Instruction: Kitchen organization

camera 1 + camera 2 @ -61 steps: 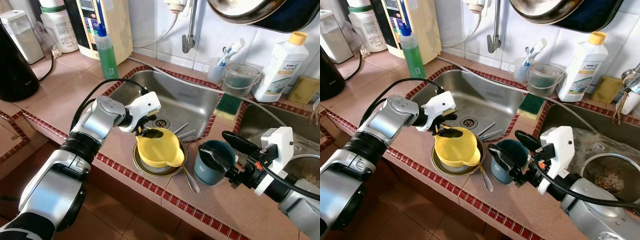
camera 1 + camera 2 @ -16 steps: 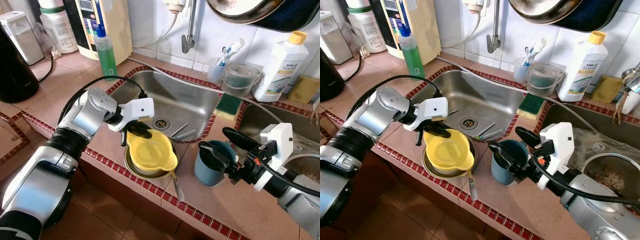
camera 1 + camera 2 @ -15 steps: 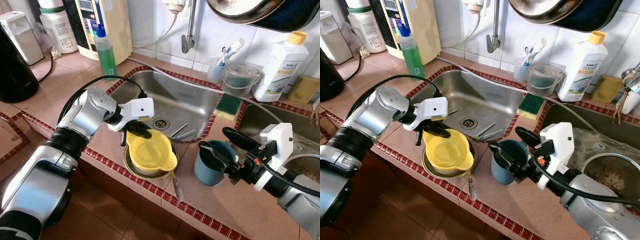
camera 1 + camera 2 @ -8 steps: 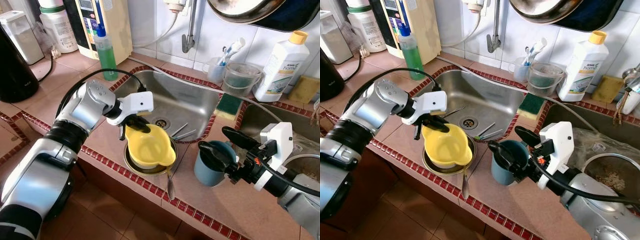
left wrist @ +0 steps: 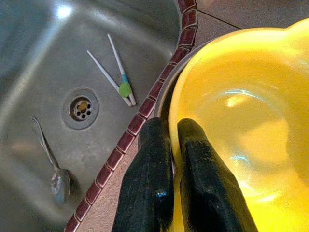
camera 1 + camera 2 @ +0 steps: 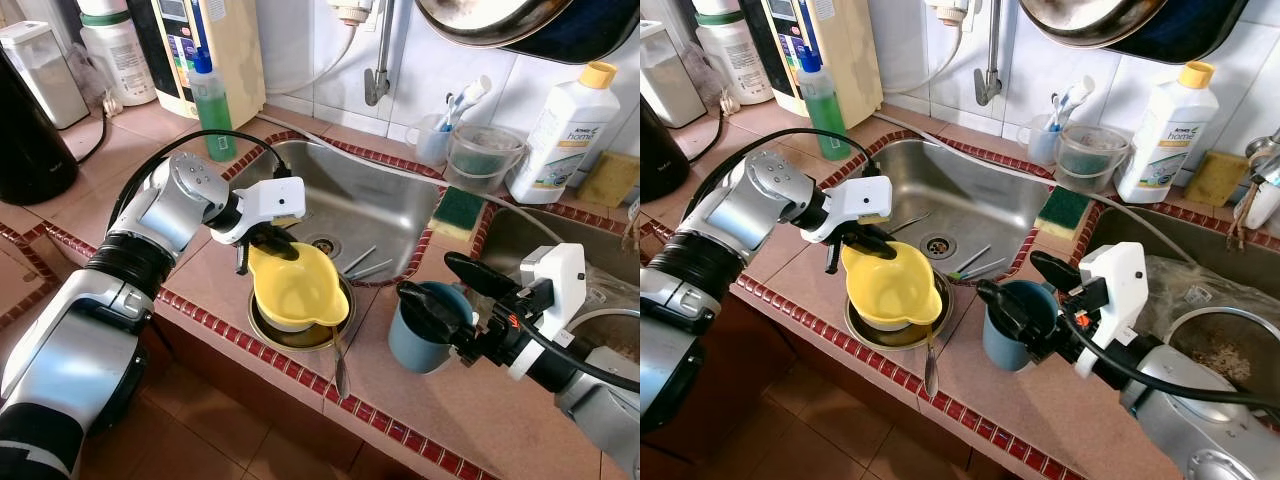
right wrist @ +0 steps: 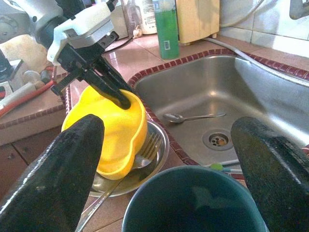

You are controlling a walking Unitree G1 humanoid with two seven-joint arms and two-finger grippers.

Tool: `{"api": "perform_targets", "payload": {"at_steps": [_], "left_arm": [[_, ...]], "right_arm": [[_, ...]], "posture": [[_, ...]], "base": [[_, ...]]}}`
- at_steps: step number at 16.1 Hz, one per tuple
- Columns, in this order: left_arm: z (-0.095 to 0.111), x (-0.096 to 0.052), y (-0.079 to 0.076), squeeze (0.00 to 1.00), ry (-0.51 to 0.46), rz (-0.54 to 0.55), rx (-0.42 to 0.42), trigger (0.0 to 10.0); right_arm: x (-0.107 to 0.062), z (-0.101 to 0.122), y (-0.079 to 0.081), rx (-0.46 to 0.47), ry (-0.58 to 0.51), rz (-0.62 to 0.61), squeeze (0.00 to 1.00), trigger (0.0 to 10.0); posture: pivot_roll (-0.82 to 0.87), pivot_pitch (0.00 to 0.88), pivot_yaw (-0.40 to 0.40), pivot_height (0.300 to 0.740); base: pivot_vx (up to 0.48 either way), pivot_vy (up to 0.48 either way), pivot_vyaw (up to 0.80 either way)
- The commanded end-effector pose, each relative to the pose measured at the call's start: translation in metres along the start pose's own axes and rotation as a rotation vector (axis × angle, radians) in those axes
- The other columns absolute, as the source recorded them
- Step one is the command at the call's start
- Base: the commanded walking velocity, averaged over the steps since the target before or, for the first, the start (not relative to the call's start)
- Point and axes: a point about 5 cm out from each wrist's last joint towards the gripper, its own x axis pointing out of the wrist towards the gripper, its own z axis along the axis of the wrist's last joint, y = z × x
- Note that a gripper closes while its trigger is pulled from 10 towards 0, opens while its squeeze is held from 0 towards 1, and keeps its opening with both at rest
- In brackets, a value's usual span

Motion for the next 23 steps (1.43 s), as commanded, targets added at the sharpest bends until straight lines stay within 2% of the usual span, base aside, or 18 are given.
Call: {"api": "perform_targets", "payload": {"at_steps": [1, 10, 13, 18, 23], "left_arm": [[0.006, -0.010, 0.006, 0.00, 0.017, 0.019, 0.037, 10.0], [0.010, -0.018, 0.010, 0.00, 0.118, 0.004, 0.142, 10.0], [0.012, -0.022, 0.012, 0.00, 0.118, 0.008, 0.152, 10.0], [0.022, -0.036, 0.021, 0.00, 0.098, 0.050, 0.177, 10.0], [0.023, -0.039, 0.025, 0.00, 0.107, 0.064, 0.182, 10.0]], "right_arm": [[0.000, 0.002, -0.002, -0.004, -0.006, -0.006, 0.00, 10.0], [0.000, 0.002, -0.001, -0.007, -0.006, -0.003, 0.00, 10.0], [0.000, 0.002, -0.001, -0.005, -0.006, -0.003, 0.00, 10.0], [0.000, 0.001, -0.001, -0.006, -0.007, -0.002, 0.00, 10.0], [0.001, 0.002, -0.002, -0.007, -0.010, -0.004, 0.00, 10.0]], "posture": [[-0.16, 0.021, 0.046, 0.740], [-0.16, 0.010, 0.048, 0.740], [-0.16, 0.008, 0.050, 0.740], [-0.16, 0.008, 0.048, 0.740], [-0.16, 0.013, 0.050, 0.740]], "base": [[0.000, 0.000, 0.00], [0.000, 0.000, 0.00], [0.000, 0.000, 0.00], [0.000, 0.000, 0.00], [0.000, 0.000, 0.00]]}}
